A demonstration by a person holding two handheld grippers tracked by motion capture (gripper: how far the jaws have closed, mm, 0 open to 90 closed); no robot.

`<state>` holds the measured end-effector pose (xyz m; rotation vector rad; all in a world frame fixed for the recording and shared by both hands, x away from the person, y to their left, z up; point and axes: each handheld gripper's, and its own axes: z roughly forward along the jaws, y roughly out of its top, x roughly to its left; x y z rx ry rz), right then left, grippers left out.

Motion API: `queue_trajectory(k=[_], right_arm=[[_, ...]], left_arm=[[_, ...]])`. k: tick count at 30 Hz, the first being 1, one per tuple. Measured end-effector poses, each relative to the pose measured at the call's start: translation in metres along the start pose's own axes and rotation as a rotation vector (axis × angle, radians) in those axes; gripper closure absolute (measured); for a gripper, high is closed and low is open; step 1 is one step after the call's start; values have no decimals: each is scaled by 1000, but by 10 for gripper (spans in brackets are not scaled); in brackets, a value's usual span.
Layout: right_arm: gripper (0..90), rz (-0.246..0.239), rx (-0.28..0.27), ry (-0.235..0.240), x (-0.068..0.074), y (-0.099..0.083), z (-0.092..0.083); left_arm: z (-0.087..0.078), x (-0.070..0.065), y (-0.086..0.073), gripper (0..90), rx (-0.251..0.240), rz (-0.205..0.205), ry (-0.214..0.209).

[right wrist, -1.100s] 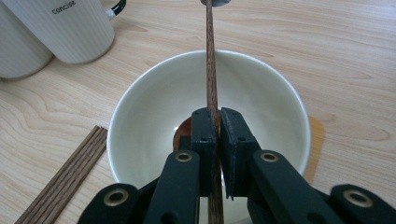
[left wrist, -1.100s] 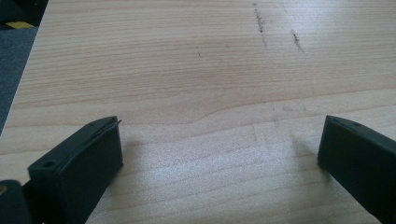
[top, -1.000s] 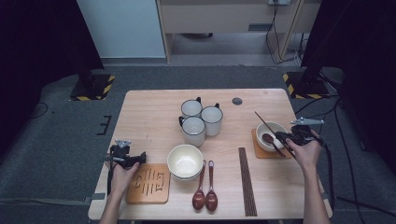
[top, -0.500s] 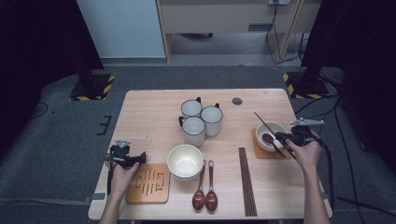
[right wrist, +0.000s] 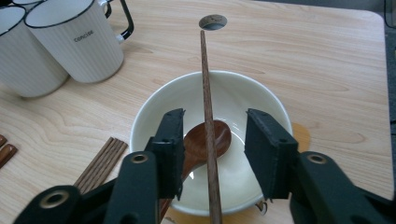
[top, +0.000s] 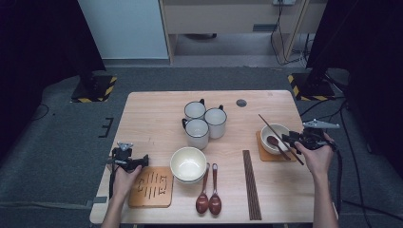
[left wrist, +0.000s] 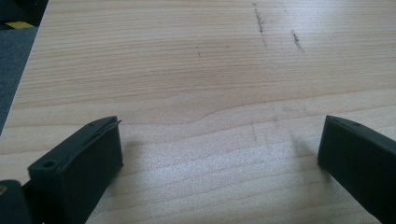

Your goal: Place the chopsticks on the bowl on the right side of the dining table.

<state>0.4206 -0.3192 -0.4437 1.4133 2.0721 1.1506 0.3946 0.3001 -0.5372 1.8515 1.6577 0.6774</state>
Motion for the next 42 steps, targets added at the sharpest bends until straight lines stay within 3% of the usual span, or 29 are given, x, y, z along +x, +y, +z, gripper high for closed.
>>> queue_trajectory(k=[13, 18, 42], right_arm=[[402, -9, -39, -27, 14, 4, -29], [389, -25, -40, -52, 21, 5, -36], [411, -40, -69, -42, 53, 6, -57]], left_arm=[[0, 0, 0, 0, 0, 0, 0], [0, 0, 0, 0, 0, 0, 0], [0, 0, 0, 0, 0, 0, 0]])
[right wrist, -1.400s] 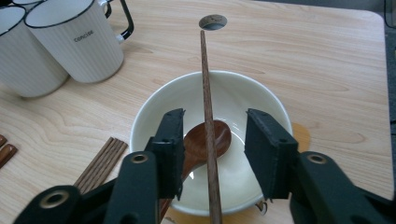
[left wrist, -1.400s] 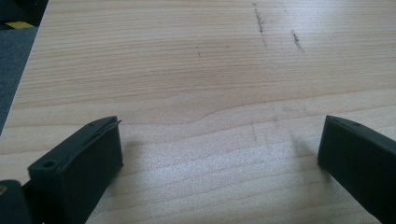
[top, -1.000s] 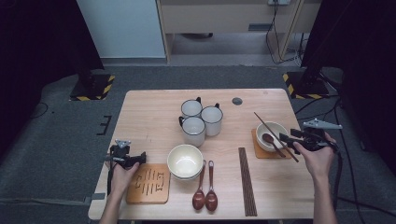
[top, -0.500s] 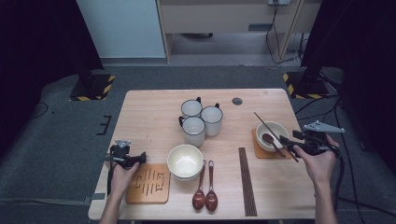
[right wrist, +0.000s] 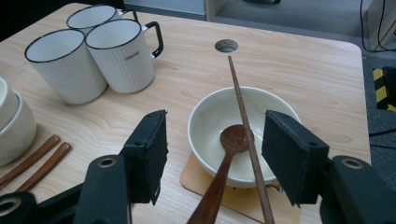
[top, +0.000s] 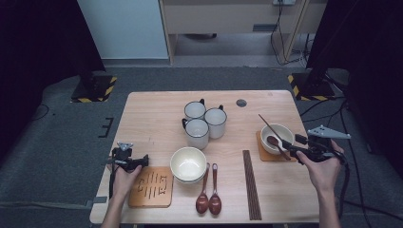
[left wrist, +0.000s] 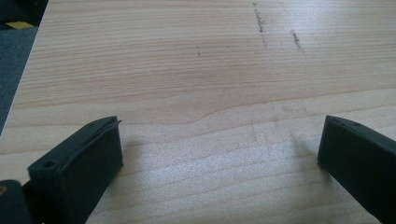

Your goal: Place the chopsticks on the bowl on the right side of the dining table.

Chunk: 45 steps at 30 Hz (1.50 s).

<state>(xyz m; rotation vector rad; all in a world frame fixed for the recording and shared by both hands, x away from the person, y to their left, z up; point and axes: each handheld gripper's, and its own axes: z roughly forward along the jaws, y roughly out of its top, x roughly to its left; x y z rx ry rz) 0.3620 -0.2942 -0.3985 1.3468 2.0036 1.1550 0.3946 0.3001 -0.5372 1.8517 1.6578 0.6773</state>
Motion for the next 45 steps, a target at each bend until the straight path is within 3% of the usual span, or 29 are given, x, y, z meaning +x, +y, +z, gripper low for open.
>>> queue_trajectory(k=[22, 33, 45], right_arm=[[457, -15, 7, 26, 28, -19, -6], [485, -33, 21, 56, 50, -31, 4], [493, -29, 47, 73, 59, -45, 13]], left_arm=[[0, 0, 0, 0, 0, 0, 0], [0, 0, 0, 0, 0, 0, 0], [0, 0, 0, 0, 0, 0, 0]])
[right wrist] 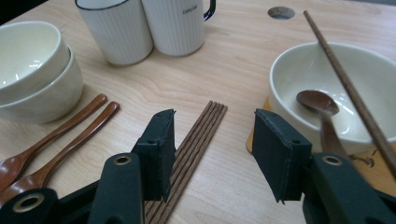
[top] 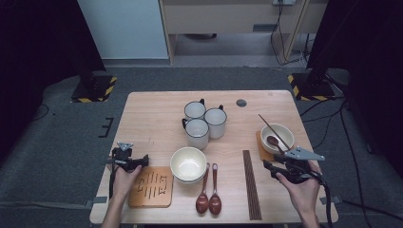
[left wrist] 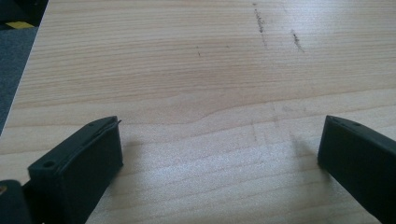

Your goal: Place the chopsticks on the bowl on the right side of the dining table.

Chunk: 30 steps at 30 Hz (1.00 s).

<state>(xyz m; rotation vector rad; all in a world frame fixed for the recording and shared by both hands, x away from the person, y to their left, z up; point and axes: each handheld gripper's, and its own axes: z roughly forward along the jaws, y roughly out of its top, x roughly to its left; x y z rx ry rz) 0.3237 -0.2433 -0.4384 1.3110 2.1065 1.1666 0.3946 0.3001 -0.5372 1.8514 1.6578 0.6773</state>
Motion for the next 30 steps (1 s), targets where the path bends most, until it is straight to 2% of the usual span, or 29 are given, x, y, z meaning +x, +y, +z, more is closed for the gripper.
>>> queue_trajectory(k=[7, 13, 30], right_arm=[[502, -5, 26, 13, 5, -8, 7], [512, 19, 35, 42, 5, -16, 14], [517, 11, 107, 29, 7, -38, 31]], left_arm=[[0, 0, 0, 0, 0, 0, 0], [0, 0, 0, 0, 0, 0, 0], [0, 0, 0, 0, 0, 0, 0]])
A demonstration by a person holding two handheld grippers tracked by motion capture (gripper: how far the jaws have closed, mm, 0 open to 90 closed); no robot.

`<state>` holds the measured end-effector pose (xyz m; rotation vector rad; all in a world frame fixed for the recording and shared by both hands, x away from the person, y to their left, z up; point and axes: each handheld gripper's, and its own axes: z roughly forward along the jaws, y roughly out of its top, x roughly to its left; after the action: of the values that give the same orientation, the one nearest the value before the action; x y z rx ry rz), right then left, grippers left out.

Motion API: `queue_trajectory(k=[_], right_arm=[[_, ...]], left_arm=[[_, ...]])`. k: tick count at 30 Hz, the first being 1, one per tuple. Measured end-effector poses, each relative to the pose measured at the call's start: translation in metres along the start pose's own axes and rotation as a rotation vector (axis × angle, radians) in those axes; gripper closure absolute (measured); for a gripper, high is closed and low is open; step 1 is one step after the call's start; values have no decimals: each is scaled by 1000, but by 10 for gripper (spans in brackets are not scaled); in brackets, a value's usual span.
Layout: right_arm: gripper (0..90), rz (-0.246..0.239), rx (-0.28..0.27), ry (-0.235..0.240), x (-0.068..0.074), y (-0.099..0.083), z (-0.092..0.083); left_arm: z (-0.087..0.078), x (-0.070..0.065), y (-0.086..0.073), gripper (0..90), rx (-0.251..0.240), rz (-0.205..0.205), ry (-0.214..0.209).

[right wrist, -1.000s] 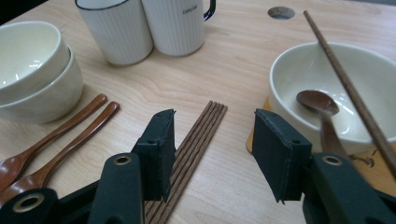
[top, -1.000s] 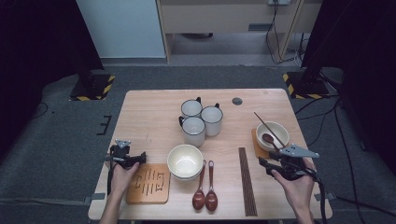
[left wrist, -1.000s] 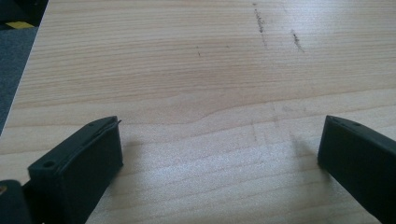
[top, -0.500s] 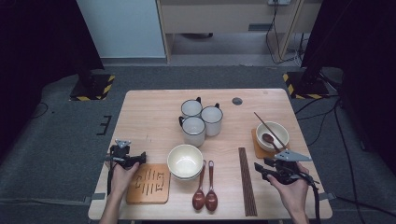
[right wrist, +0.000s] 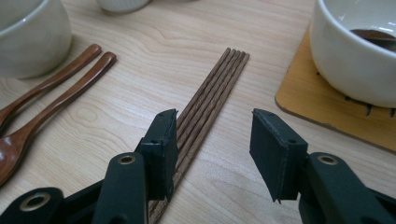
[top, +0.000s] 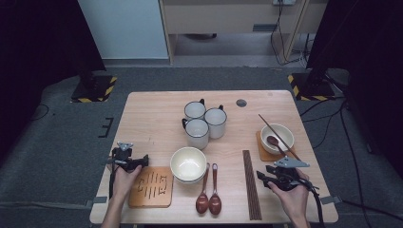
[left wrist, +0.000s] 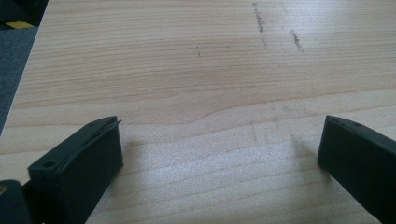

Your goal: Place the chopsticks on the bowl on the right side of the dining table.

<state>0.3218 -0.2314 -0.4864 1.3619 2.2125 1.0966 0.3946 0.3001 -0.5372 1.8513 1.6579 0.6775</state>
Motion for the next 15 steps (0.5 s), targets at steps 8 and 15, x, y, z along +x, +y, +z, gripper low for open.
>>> queue_trajectory(k=[8, 15], right_arm=[[529, -2, 22, 4, 1, -4, 6], [546, -2, 43, 14, 1, -7, 11]], left_arm=[[0, 0, 0, 0, 0, 0, 0], [0, 0, 0, 0, 0, 0, 0]])
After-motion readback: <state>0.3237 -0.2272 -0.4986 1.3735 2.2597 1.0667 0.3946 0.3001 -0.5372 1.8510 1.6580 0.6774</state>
